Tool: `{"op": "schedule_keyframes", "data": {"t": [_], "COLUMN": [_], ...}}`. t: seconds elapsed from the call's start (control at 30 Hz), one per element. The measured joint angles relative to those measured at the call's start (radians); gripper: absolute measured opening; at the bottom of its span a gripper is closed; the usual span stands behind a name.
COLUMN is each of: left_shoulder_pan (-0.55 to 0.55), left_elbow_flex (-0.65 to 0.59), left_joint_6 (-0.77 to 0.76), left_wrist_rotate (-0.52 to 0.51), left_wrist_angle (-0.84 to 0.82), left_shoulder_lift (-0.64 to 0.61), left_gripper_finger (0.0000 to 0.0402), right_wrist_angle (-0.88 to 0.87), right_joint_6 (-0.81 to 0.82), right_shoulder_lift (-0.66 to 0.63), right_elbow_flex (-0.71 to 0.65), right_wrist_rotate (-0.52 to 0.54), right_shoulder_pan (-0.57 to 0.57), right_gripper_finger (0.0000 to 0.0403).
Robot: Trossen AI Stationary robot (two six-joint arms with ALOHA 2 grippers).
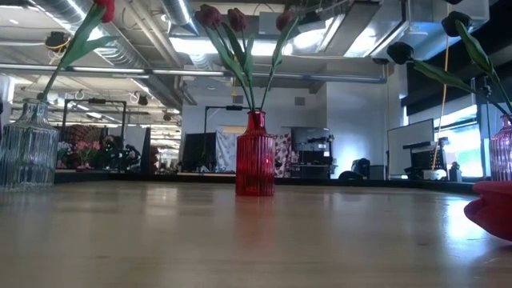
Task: Sort flowers into vase by color
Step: Put the red tulip into the white vase
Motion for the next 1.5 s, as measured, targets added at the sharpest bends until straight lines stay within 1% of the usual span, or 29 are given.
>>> {"op": "schedule_keyframes", "data": {"t": [0.13,0.2,0.33,0.4,0.47,0.57,0.7,0.77,0.9,1.03,1.1,1.3,1.5], "left_shoulder_pan": [0.000,0.000,0.000,0.000,0.000,0.000,0.000,0.000,0.000,0.000,0.000,0.000,0.000], "left_elbow_flex": [0.000,0.000,0.000,0.000,-0.001,-0.001,-0.001,-0.001,-0.001,-0.001,-0.001,-0.001,-0.001], "left_joint_6": [0.000,0.001,0.009,0.026,0.037,0.058,0.089,0.084,0.067,0.085,0.086,0.091,0.112], "left_wrist_rotate": [0.000,-0.001,-0.002,-0.021,-0.055,-0.135,-0.270,-0.339,-0.442,-0.521,-0.561,-0.574,-0.575], "left_wrist_angle": [0.144,0.188,0.266,0.312,0.346,0.393,0.412,0.422,0.426,0.426,0.426,0.418,0.417], "left_shoulder_lift": [0.050,0.087,0.185,0.232,0.270,0.302,0.302,0.294,0.273,0.254,0.244,0.234,0.234], "left_gripper_finger": [0.0023,0.0008,0.0005,0.0004,0.0002,0.0003,0.0005,0.0005,0.0006,0.0006,0.0006,0.0006,0.0006], "right_wrist_angle": [-0.033,-0.036,-0.037,-0.037,-0.037,-0.037,-0.033,-0.018,0.034,0.098,0.115,0.137,0.138], "right_joint_6": [0.000,-0.002,-0.003,-0.004,-0.004,-0.008,-0.011,-0.011,-0.011,0.006,0.009,0.008,0.008], "right_shoulder_lift": [0.006,0.007,0.006,0.006,0.006,0.006,0.006,0.006,-0.007,0.006,0.014,0.021,0.019], "right_elbow_flex": [0.000,0.000,0.000,0.000,0.000,0.000,0.000,0.000,0.000,0.002,0.001,0.000,0.000], "right_wrist_rotate": [-0.018,-0.035,-0.065,-0.085,-0.108,-0.121,-0.120,-0.110,-0.121,-0.195,-0.215,-0.216,-0.216], "right_shoulder_pan": [0.000,0.000,0.000,0.000,0.000,0.000,0.000,0.000,0.000,0.000,0.000,0.000,0.000], "right_gripper_finger": [0.0289,0.0289,0.0289,0.0289,0.0289,0.0289,0.0288,0.0282,0.0245,0.0195,0.0172,0.0119,0.0094]}}
